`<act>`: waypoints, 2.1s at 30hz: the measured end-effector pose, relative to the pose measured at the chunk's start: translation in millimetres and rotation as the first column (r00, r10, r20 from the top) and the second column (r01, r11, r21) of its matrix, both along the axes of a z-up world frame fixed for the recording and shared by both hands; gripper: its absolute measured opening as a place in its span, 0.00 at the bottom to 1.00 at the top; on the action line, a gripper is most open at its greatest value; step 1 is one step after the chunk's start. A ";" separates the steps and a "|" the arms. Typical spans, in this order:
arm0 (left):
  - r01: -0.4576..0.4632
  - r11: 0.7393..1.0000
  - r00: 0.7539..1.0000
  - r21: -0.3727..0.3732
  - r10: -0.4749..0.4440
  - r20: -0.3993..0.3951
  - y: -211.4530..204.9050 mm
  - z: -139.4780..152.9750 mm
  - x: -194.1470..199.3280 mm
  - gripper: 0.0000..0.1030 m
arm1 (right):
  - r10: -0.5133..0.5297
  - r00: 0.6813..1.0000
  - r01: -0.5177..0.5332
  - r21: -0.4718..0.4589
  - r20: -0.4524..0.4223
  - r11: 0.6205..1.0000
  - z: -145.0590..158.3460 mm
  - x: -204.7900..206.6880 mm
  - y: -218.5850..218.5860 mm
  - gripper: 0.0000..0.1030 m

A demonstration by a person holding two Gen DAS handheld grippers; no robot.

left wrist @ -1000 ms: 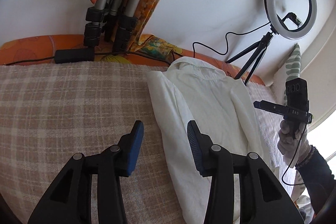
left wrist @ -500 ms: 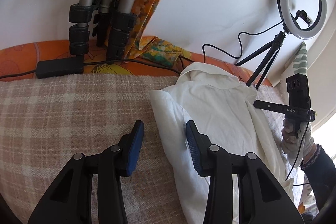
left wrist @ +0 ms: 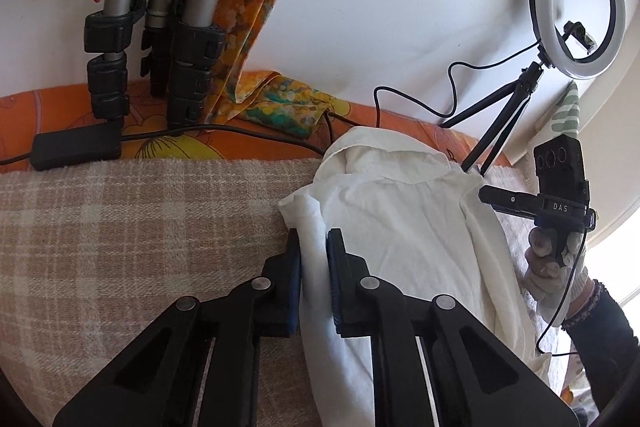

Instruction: Fold small clothes

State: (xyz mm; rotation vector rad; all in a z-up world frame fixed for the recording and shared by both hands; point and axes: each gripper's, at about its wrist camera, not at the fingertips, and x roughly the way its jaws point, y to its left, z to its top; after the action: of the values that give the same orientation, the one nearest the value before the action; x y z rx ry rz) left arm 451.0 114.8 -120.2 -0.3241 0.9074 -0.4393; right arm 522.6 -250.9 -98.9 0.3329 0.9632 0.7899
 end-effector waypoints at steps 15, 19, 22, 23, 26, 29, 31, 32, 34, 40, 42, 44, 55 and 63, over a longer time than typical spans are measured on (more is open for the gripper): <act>-0.006 1.000 0.986 -0.002 0.006 0.165 -6.2 59.9 -40.6 0.03 | 0.012 0.981 -0.011 -0.006 0.192 1.000 68.0 -48.1 -10.4 0.04; -0.009 1.000 0.978 0.001 0.009 0.210 -5.9 84.3 -65.8 0.03 | 0.016 0.972 -0.015 -0.002 0.234 1.000 94.4 -79.3 -17.4 0.04; -0.006 1.000 0.969 0.019 0.001 0.246 -10.4 103.3 -92.8 0.03 | 0.019 0.965 -0.018 -0.006 0.263 1.000 110.9 -109.6 -25.2 0.04; -0.006 1.000 0.966 0.023 0.000 0.257 -11.6 108.4 -102.7 0.03 | 0.017 0.964 -0.016 -0.004 0.267 1.000 114.6 -119.8 -27.6 0.04; -0.005 0.999 0.957 0.042 -0.008 0.289 -14.1 120.2 -135.2 0.03 | 0.013 0.959 -0.009 -0.014 0.282 1.000 122.7 -154.8 -33.9 0.04; -0.003 0.998 0.952 0.059 -0.015 0.307 -19.6 127.0 -171.4 0.03 | 0.024 0.955 -0.016 -0.030 0.295 0.999 125.8 -194.3 -37.8 0.04; -0.003 0.998 0.951 0.063 -0.017 0.309 -20.8 126.5 -197.6 0.03 | 0.023 0.956 -0.016 -0.027 0.292 1.000 124.2 -221.4 -39.8 0.04; -0.001 0.998 0.951 0.064 -0.019 0.308 -21.6 125.2 -209.8 0.03 | 0.025 0.955 -0.017 -0.032 0.295 0.999 121.9 -233.9 -41.1 0.04; 0.003 0.998 0.954 0.066 -0.023 0.300 -23.6 118.5 -233.3 0.03 | 0.029 0.956 -0.020 -0.033 0.293 0.999 114.0 -261.4 -44.7 0.04; 0.024 0.993 0.968 0.115 -0.052 0.245 -35.4 82.0 -287.5 0.03 | 0.011 0.967 0.007 -0.071 0.256 0.997 71.4 -318.4 -57.4 0.04; 0.032 0.989 0.973 0.145 -0.064 0.224 -39.1 67.3 -301.2 0.03 | 0.012 0.966 0.020 -0.120 0.259 0.993 57.8 -332.1 -56.3 0.04; 0.037 0.982 0.977 0.185 -0.074 0.200 -42.2 55.9 -313.4 0.03 | 0.011 0.969 0.027 -0.149 0.246 0.988 45.1 -341.1 -56.1 0.04; -0.048 0.998 0.997 -0.040 0.050 0.054 3.5 52.0 -335.4 0.12 | -0.034 0.980 0.069 -0.172 0.195 0.983 26.0 -381.2 -84.9 0.08; -0.129 0.920 0.977 -0.371 0.054 -0.204 11.0 16.1 -307.3 0.34 | -0.163 0.983 0.174 0.158 -0.078 0.972 -2.4 -347.4 -103.6 0.59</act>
State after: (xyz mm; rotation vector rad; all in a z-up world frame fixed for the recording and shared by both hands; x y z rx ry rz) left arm 143.6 125.9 -104.1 -0.7765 0.9859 -0.5045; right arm 175.2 -354.5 -101.3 0.5793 0.9188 0.7074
